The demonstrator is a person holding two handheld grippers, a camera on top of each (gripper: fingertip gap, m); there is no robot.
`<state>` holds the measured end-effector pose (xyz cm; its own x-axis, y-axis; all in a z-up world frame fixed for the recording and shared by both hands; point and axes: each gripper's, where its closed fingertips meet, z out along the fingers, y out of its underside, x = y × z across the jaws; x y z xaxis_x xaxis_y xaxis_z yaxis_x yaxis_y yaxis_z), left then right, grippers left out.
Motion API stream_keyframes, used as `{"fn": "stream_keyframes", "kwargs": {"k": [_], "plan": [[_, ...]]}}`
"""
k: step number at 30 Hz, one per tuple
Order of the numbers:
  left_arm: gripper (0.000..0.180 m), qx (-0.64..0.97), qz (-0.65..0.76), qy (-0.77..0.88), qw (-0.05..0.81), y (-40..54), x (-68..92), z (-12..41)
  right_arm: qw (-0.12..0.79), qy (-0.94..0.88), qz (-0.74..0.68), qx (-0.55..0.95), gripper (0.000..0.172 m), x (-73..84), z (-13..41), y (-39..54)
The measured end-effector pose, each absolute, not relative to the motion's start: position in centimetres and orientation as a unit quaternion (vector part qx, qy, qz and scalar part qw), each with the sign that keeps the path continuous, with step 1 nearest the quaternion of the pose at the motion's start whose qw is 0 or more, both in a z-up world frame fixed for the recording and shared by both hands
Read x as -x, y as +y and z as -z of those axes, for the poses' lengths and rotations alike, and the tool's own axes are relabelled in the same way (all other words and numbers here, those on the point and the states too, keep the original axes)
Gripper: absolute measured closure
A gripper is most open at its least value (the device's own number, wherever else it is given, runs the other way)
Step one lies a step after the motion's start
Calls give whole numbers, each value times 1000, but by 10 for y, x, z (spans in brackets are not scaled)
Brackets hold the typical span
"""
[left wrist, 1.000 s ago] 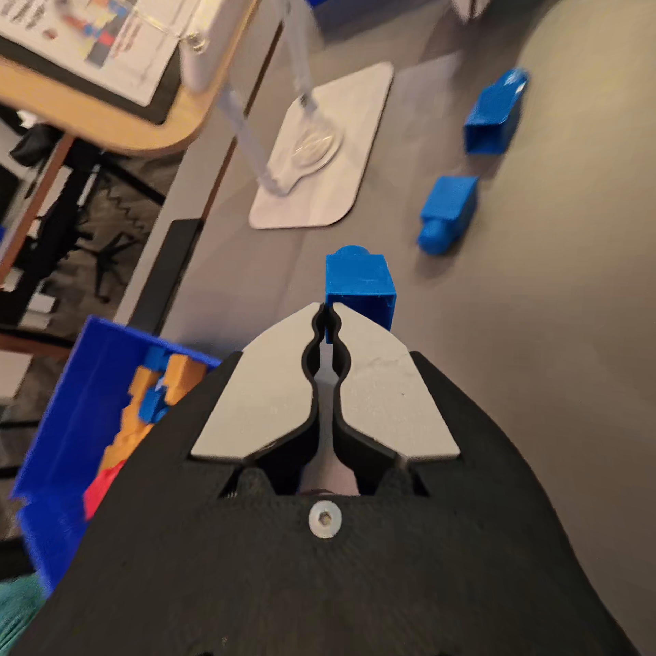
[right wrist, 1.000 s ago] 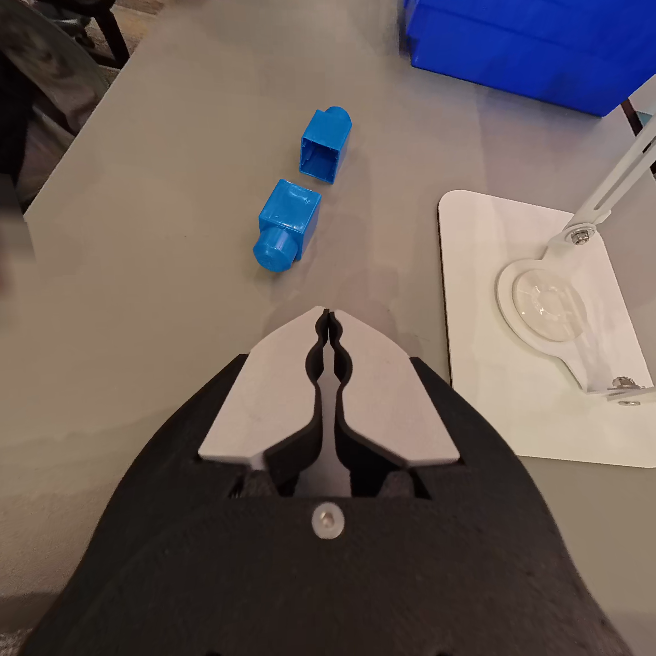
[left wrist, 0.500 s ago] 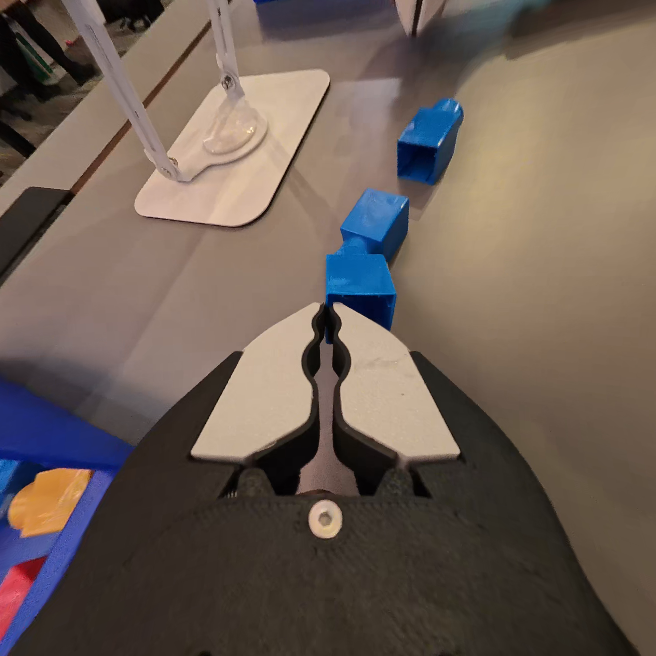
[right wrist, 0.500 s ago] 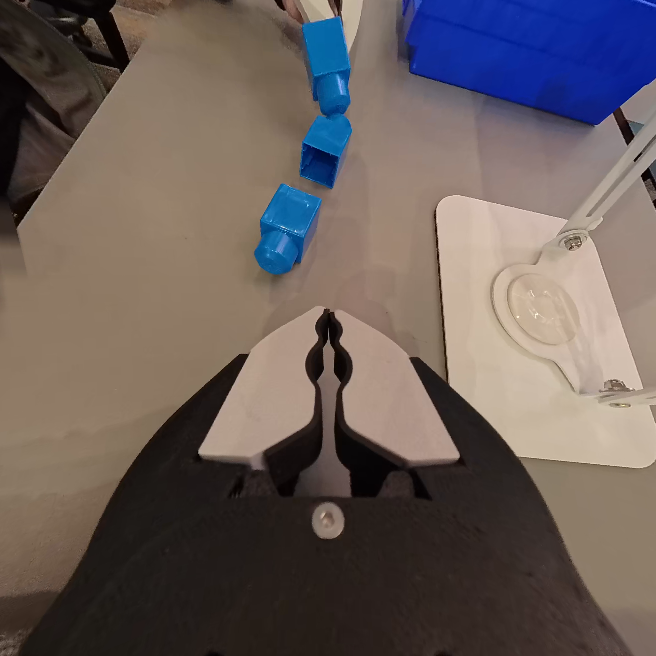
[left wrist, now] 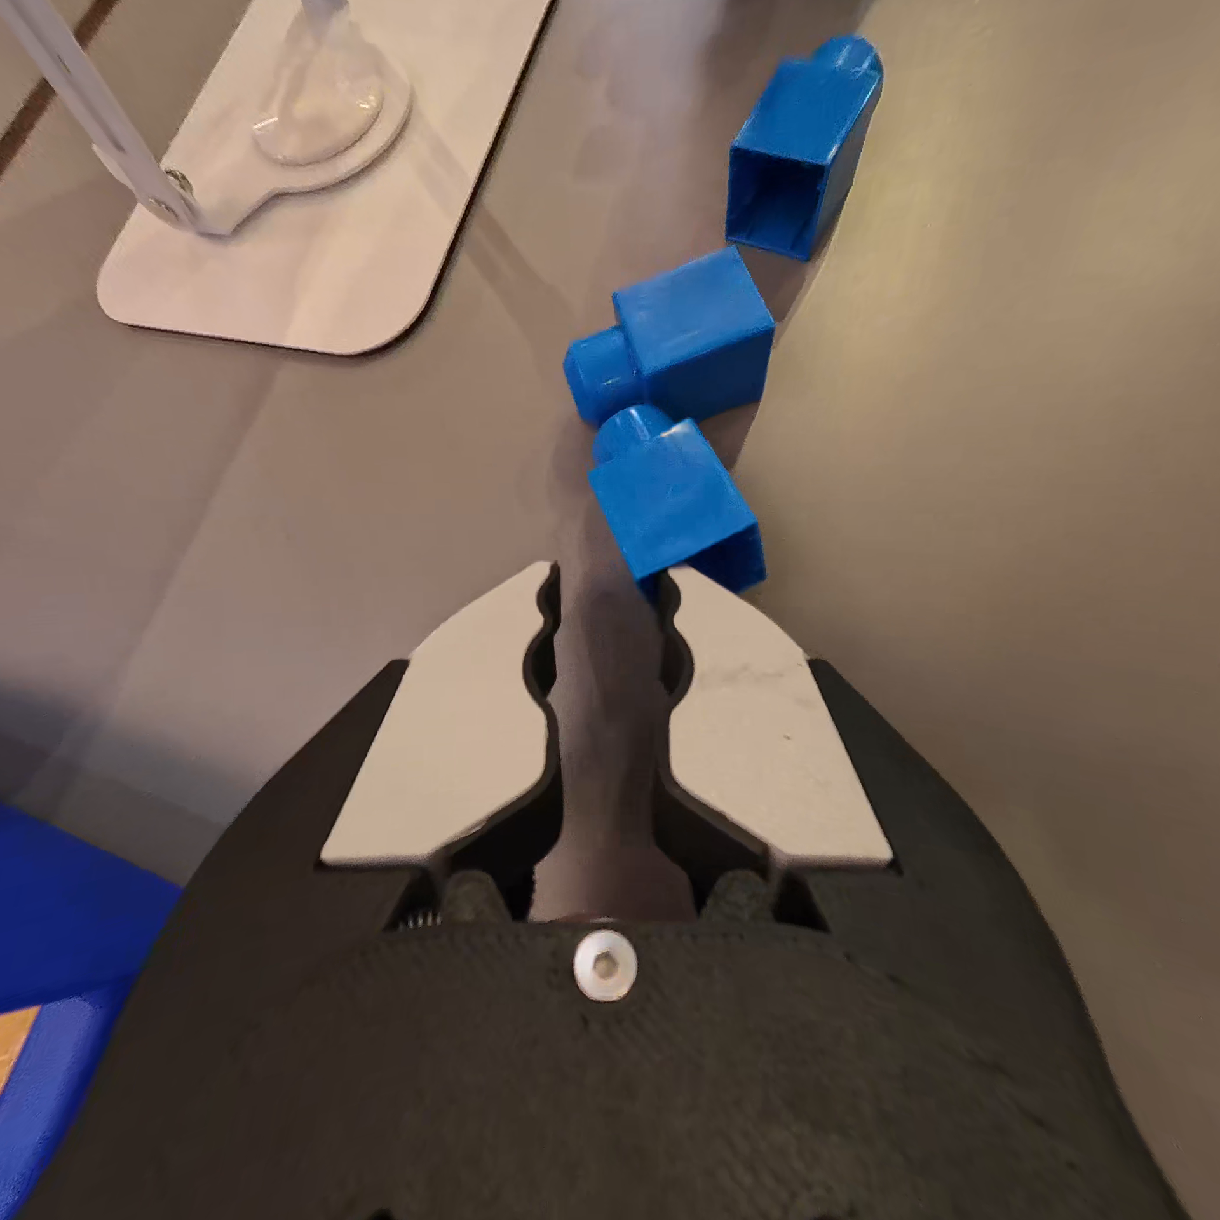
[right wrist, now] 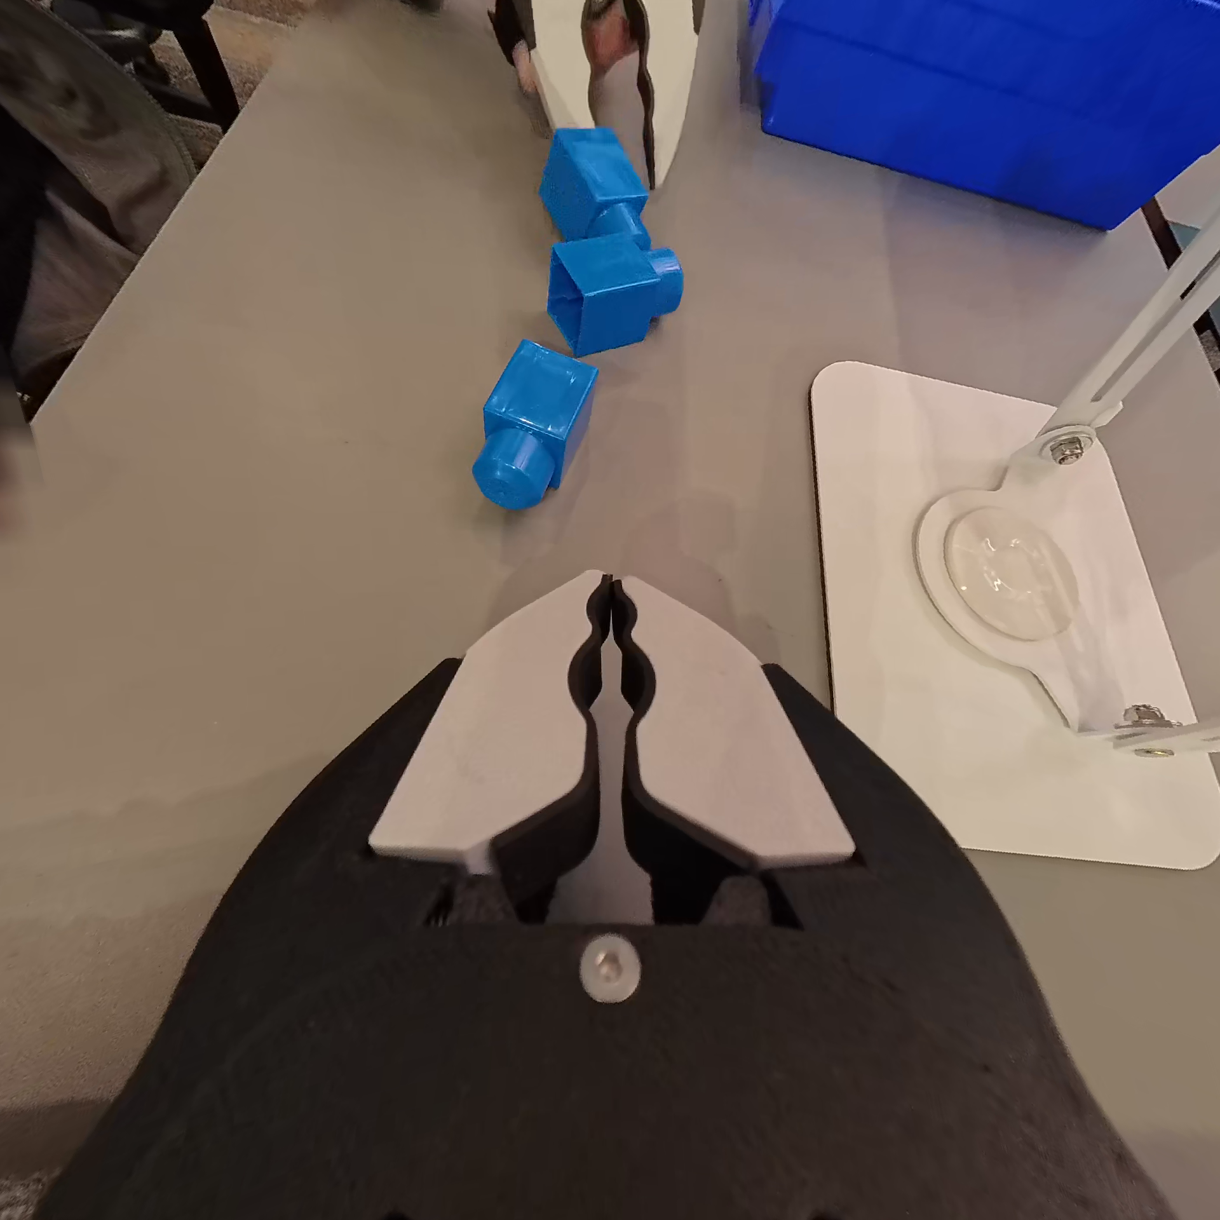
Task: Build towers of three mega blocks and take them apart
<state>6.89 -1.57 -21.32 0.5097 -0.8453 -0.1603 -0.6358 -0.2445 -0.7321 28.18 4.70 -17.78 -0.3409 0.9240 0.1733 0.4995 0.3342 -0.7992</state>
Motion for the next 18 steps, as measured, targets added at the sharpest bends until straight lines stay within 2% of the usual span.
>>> {"fn": "stream_keyframes", "kwargs": {"k": [3,9,12,18], "plan": [[144,781,145,466,391,-17,-65,213,324,-750,-328,474,172,-282,177,47],[111,808,125,448,361,-25,-47,221,322,-752,-327,474,172,-282,178,47],[105,817,121,445,345,-33,-40,222,324,-751,-326,474,172,-282,178,47],[105,826,141,410,359,-50,-64,209,322,-752,-326,475,172,-281,179,47]]}}
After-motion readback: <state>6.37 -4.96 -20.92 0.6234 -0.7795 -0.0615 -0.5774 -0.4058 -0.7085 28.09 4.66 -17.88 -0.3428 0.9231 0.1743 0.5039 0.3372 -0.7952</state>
